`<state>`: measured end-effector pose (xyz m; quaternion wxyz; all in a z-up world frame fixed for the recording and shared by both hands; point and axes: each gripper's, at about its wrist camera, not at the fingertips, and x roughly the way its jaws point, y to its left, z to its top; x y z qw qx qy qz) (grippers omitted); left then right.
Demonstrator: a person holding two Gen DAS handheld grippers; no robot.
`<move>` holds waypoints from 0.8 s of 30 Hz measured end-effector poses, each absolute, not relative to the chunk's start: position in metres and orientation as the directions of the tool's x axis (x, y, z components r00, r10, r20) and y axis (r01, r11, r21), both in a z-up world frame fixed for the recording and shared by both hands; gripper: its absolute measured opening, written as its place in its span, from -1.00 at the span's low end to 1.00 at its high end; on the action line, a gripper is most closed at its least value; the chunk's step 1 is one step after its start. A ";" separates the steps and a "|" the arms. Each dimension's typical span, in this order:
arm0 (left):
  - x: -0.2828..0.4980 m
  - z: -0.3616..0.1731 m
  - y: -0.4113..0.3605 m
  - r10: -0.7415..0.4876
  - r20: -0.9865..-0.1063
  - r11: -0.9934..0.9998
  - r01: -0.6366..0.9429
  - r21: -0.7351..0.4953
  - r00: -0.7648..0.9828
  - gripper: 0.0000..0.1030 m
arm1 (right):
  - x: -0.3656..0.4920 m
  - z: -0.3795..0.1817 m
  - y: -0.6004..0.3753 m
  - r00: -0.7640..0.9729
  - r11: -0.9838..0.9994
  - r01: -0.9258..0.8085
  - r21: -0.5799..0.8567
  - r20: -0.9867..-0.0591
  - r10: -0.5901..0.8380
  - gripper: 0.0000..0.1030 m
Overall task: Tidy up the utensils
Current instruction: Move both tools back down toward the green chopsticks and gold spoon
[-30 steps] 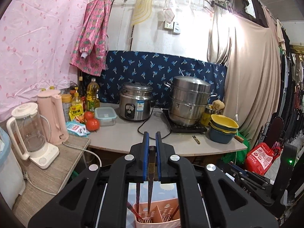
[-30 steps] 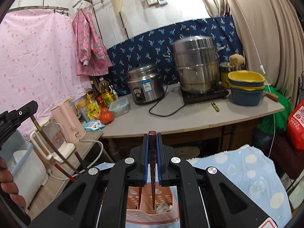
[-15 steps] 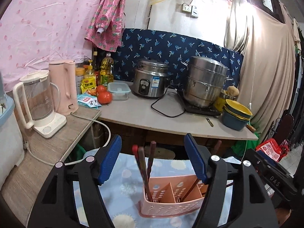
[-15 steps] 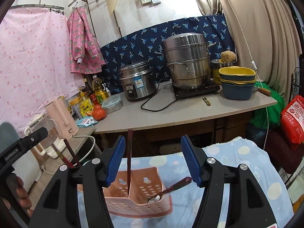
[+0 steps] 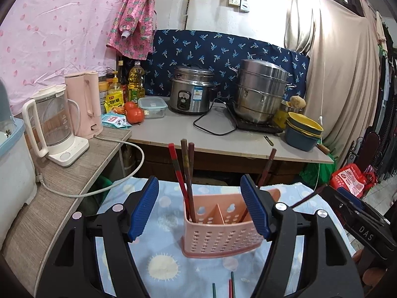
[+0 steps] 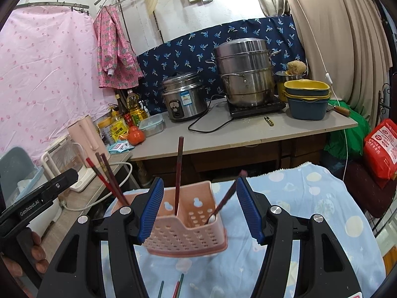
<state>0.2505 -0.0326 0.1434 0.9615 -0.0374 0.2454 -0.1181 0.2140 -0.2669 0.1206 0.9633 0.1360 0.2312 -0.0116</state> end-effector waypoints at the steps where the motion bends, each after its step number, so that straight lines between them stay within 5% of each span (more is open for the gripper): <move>1: 0.247 0.143 -0.033 -0.247 -0.465 0.969 0.211 -0.128 0.850 0.26 | 0.210 0.119 -0.265 0.891 0.964 0.084 0.253 -0.452 0.041 0.16; 24: 0.147 0.069 -0.026 -0.257 -0.604 0.965 0.232 -0.121 0.755 0.25 | 0.101 0.066 -0.220 0.819 0.981 0.031 0.192 -0.567 0.085 0.16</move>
